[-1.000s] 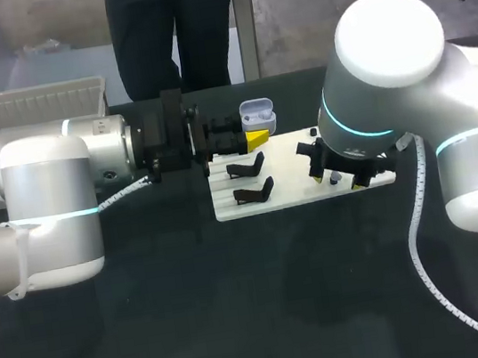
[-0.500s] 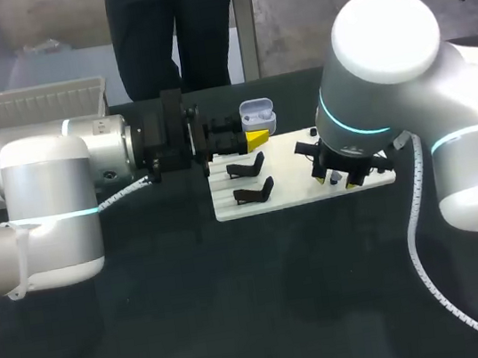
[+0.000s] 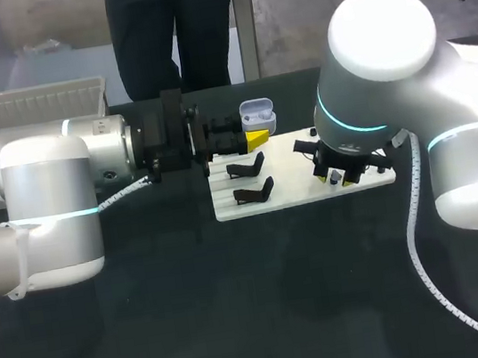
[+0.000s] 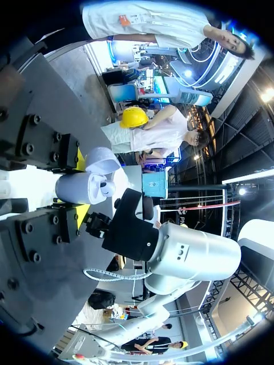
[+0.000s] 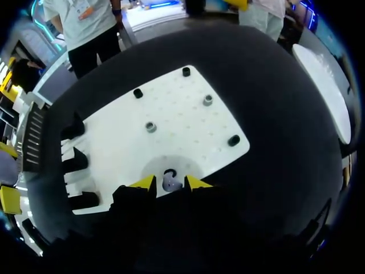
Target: Pick up each earbud case from the left stands, insert the matching earbuds, close the lid, and place the case in the box.
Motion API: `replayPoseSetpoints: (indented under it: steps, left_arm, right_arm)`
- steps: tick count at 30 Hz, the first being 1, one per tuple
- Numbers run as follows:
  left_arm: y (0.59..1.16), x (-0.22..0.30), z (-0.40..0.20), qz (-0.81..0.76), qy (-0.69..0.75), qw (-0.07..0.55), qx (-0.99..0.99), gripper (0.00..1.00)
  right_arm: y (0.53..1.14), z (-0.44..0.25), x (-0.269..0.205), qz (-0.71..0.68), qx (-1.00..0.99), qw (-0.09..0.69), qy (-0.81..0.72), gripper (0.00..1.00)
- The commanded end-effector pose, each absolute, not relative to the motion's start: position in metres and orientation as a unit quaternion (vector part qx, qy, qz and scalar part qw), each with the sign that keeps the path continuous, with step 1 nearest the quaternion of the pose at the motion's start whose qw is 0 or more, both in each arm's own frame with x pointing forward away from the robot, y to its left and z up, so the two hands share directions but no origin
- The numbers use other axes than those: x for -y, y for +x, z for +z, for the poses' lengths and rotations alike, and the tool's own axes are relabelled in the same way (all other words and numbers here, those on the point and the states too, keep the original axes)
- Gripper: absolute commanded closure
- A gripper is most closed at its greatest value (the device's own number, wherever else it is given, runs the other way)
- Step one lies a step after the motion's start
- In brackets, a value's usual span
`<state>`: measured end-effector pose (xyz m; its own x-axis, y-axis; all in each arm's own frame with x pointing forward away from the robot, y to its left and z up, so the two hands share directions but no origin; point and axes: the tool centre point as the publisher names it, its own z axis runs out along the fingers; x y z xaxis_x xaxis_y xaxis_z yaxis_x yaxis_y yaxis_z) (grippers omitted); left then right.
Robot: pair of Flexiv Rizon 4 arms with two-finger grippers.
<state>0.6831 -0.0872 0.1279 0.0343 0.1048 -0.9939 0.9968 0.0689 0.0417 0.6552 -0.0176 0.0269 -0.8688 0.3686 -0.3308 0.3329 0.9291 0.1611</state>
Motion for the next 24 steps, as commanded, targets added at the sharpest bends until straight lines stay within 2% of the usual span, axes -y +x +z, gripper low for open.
replayPoseSetpoints:
  steps: [1, 7, 11, 13, 16, 24]
  left_arm:
    - [0.6815, 0.0876, 0.1266, -0.444, 0.515, 0.505, -0.532, 1.00]
    - [0.6815, 0.0876, 0.1266, -0.444, 0.515, 0.505, -0.532, 1.00]
    - [0.6815, 0.0876, 0.1266, -0.444, 0.515, 0.505, -0.532, 1.00]
    - [0.6815, 0.0876, 0.1266, -0.444, 0.515, 0.505, -0.532, 1.00]
    - [0.6815, 0.0876, 0.1266, -0.444, 0.515, 0.505, -0.532, 1.00]
    - [0.6815, 0.0876, 0.1266, -0.444, 0.515, 0.505, -0.532, 1.00]
  right_arm:
    - [0.6572, 0.0255, 0.0166, 0.048, -0.966, 0.179, 0.183, 0.71]
    - [0.6571, 0.0253, 0.0170, 0.048, -0.965, 0.180, 0.184, 0.74]
    - [0.6575, 0.0254, 0.0177, 0.046, -0.965, 0.180, 0.186, 0.85]
    - [0.6576, 0.0255, 0.0178, 0.046, -0.965, 0.180, 0.186, 0.86]
    - [0.6576, 0.0257, 0.0178, 0.046, -0.965, 0.180, 0.187, 1.00]
    - [0.6550, 0.0336, 0.0169, 0.044, -0.965, 0.181, 0.183, 1.00]
